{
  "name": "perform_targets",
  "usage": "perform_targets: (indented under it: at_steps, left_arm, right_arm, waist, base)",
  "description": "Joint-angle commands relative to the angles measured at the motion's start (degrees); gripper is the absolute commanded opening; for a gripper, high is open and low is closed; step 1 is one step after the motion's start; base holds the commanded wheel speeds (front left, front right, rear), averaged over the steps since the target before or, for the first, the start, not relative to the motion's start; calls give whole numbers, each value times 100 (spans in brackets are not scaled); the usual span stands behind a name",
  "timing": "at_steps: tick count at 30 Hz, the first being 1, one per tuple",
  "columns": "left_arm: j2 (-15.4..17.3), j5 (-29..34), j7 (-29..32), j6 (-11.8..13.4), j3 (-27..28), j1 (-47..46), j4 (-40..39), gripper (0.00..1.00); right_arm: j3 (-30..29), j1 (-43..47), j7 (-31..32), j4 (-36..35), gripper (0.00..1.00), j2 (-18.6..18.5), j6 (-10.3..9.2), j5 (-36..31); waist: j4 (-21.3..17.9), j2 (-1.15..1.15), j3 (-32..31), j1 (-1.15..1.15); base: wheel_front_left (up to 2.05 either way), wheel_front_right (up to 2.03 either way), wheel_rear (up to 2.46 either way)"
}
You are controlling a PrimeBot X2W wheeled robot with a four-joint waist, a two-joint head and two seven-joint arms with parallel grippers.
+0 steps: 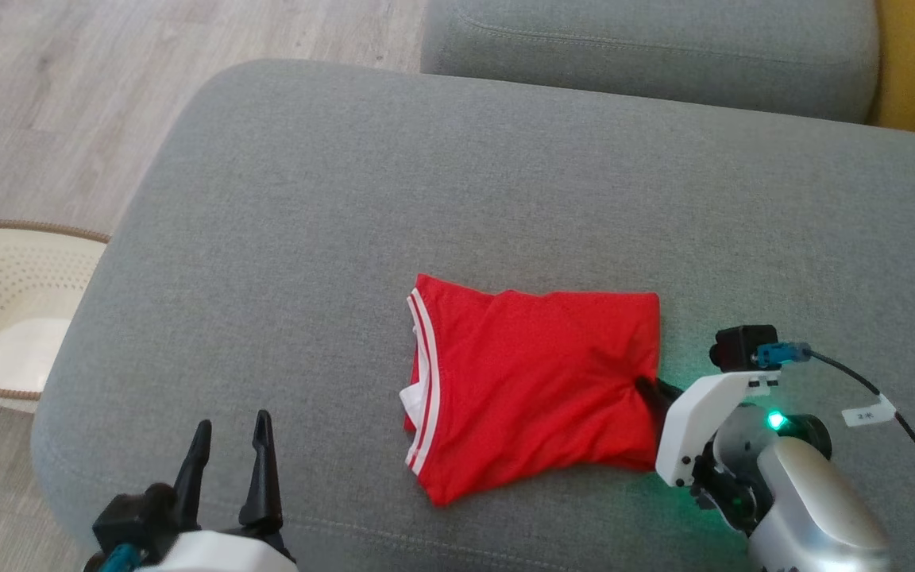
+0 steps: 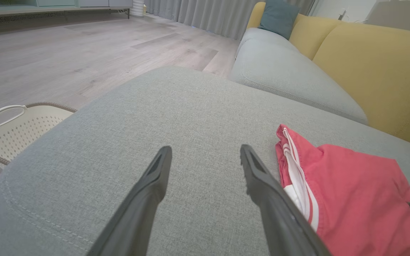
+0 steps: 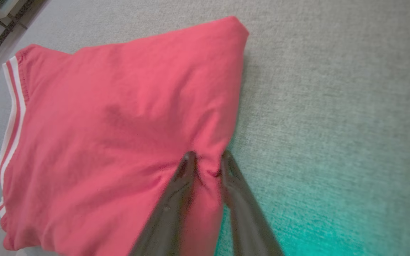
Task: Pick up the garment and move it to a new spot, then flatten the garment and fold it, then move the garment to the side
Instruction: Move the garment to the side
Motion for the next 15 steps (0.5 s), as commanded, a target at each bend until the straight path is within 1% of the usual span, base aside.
perform_targets:
  at_steps: [1, 3, 8, 12, 15]
  left_arm:
    - [-40, -72, -70, 47, 159, -275, -192, 100]
    - [-40, -71, -70, 48, 162, -282, -194, 100]
    - [-40, -58, -70, 50, 182, -312, -206, 100]
    - [-40, -35, -70, 37, 173, -356, -220, 100]
    - [-40, -7, -70, 23, 174, -401, -255, 100]
  right_arm:
    - [220, -243, 22, -96, 0, -50, 37, 129]
    - [258, -279, 0, -93, 0, -81, 37, 181]
    - [340, -477, -170, -141, 0, -282, 37, 372]
    - [327, -629, -272, -251, 0, -506, 37, 439]
    - [269, -724, -322, -381, 0, -701, 37, 452]
  waist:
    - [-57, 0, 24, 0]
    - [-83, 0, 32, 0]
    - [-296, 0, 71, 0]
    - [-553, 0, 118, 0]
    - [-820, 0, 175, 0]
  base:
    - [0, 0, 0]
    - [0, 0, 0]
    - [0, 0, 0]
    - [0, 0, 0]
    - [0, 0, 0]
